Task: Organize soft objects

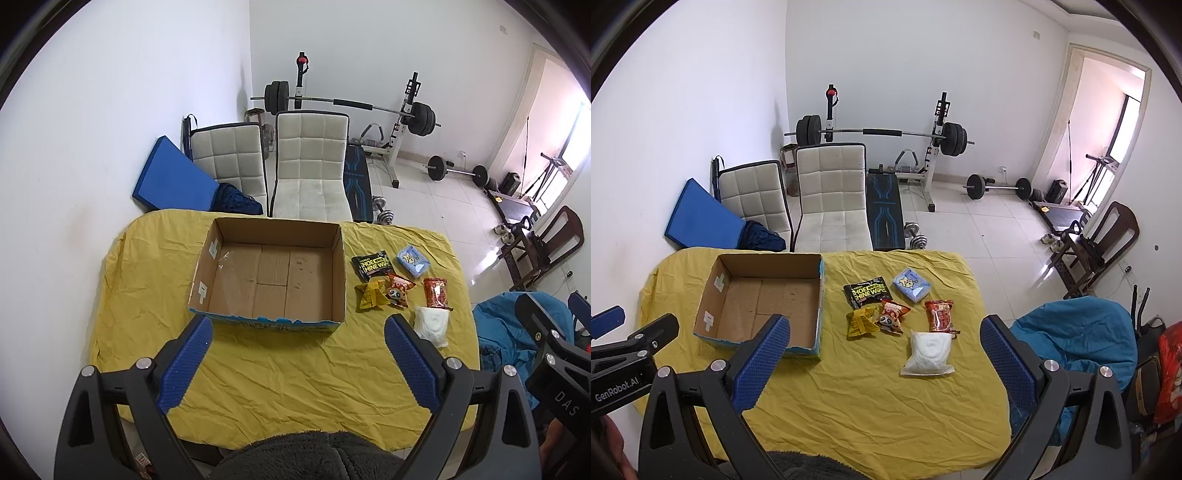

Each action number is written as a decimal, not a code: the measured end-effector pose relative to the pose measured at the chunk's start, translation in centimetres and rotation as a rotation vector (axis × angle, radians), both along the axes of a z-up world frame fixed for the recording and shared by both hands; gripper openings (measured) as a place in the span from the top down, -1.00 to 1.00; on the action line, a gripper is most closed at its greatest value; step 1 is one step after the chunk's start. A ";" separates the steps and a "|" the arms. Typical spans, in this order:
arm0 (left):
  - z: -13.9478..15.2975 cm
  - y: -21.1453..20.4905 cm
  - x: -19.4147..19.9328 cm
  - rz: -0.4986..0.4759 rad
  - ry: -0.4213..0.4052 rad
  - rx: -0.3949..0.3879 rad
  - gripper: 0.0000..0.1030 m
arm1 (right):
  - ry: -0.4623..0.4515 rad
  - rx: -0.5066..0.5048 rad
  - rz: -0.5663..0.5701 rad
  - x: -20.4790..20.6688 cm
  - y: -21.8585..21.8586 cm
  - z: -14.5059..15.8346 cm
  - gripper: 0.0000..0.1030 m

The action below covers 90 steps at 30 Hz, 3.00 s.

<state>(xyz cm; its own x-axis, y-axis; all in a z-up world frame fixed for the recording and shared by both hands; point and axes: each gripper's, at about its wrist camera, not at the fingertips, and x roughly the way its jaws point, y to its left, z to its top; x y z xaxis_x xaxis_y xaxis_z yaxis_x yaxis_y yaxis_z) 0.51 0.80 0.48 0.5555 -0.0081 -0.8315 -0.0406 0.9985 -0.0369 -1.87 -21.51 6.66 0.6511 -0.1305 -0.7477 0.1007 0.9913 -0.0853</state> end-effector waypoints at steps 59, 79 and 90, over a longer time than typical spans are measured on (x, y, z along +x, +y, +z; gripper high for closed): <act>0.6 -0.2 -0.4 -0.003 -0.035 0.013 -1.00 | -0.023 -0.009 -0.008 -1.0 -0.1 0.0 -1.00; -0.4 -0.5 0.5 -0.001 0.000 -0.005 -1.00 | -0.010 -0.003 -0.012 -0.8 -0.2 -0.3 -1.00; -4.5 -2.7 5.6 -0.010 0.079 -0.018 -1.00 | 0.082 0.029 -0.094 3.0 -3.8 -4.3 -1.00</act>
